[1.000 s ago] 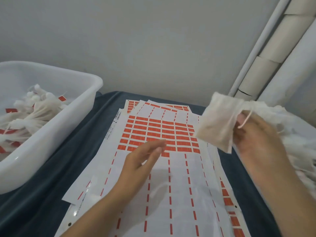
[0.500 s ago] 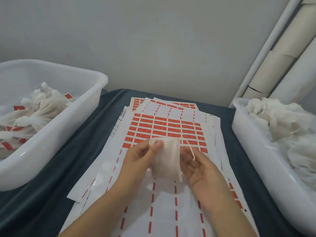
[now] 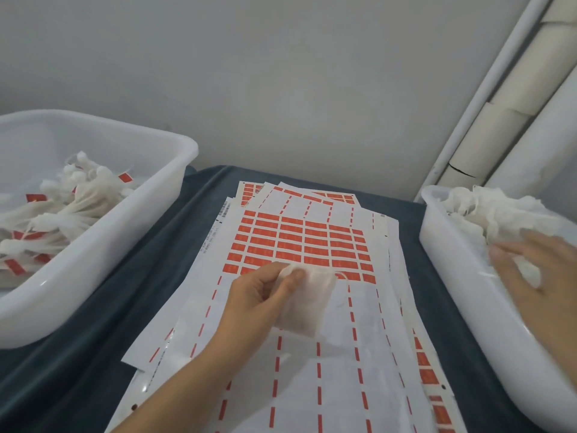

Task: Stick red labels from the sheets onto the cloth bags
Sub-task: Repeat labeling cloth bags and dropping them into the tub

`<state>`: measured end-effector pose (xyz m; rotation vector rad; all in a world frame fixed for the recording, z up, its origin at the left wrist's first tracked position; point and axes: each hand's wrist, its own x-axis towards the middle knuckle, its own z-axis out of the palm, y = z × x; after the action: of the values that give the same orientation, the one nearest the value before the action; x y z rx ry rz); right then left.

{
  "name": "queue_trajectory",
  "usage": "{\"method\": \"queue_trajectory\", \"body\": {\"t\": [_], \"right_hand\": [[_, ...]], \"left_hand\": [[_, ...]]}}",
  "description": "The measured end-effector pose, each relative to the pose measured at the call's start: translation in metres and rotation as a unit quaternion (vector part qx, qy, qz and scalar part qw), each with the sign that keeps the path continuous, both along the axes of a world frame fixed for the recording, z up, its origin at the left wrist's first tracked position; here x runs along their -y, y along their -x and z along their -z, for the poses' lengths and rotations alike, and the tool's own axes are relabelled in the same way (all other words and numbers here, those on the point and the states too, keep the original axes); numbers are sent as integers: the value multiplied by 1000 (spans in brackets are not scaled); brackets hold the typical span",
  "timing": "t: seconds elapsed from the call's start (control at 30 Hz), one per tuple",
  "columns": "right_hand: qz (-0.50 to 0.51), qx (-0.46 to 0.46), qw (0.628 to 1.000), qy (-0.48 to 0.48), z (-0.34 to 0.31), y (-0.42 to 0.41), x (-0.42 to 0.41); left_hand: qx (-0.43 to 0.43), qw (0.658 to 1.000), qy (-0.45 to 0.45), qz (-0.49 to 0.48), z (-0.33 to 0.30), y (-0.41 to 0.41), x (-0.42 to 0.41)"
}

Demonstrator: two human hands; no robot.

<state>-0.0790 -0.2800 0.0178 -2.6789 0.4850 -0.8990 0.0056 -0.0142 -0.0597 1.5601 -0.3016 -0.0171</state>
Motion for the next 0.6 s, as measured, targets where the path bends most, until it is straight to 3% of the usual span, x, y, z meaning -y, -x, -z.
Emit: {"method": "queue_trajectory", "body": {"t": [0.07,0.17,0.3,0.47,0.6], "right_hand": [[-115,4,993,-38,5,-6,-56],[-213,-85,963,-140,28,-20,-119],[-233,-16,954,-190,50,-33,-131],[-257,22,953,-161,66,-32,-125],[-281,-14,916,-284,63,-29,-118]], "left_hand": [[5,1000,-2,4,0,0,0],[18,999,2,29,3,-2,-1],[29,999,0,42,4,-2,-2],[65,987,-67,130,-2,-2,1],[110,981,-109,117,-4,-2,1]]}}
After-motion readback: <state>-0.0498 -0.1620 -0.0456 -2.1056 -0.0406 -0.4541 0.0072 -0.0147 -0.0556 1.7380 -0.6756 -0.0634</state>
